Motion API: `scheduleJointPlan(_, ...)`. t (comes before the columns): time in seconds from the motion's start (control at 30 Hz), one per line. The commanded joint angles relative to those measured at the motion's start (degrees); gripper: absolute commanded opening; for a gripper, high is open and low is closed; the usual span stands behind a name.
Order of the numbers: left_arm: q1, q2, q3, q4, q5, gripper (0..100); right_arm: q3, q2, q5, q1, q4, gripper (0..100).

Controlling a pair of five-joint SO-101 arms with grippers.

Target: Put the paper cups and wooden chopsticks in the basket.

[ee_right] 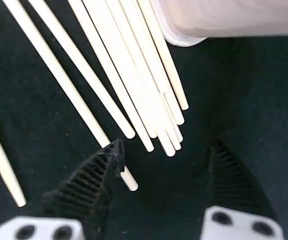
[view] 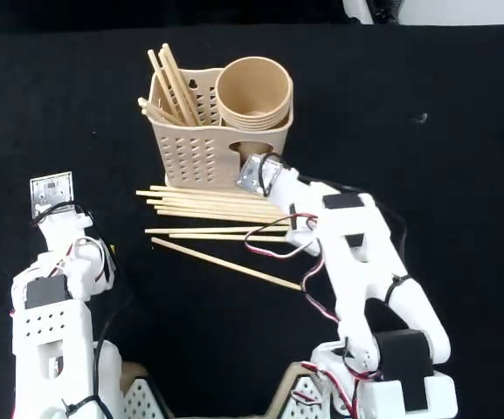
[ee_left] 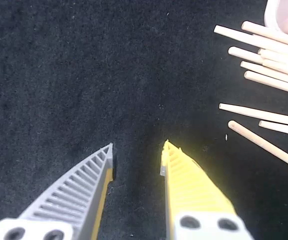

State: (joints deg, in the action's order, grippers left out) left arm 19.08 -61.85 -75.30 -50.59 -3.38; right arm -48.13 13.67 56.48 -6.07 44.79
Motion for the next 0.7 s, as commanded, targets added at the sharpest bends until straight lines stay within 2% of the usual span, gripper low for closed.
scheduleJointPlan(0.0,0.5,0.0,0.5,0.8,0.1,17,4.4,0.0,0.8,1.2,0.2,26.8)
scheduleJointPlan(0.43,0.3,0.0,0.5,0.8,0.1,17,2.2,0.0,0.9,1.1,0.4,27.2)
scheduleJointPlan(0.67,0.4,0.0,0.5,0.8,0.1,17,-3.2,0.0,6.2,-3.8,0.8,26.7)
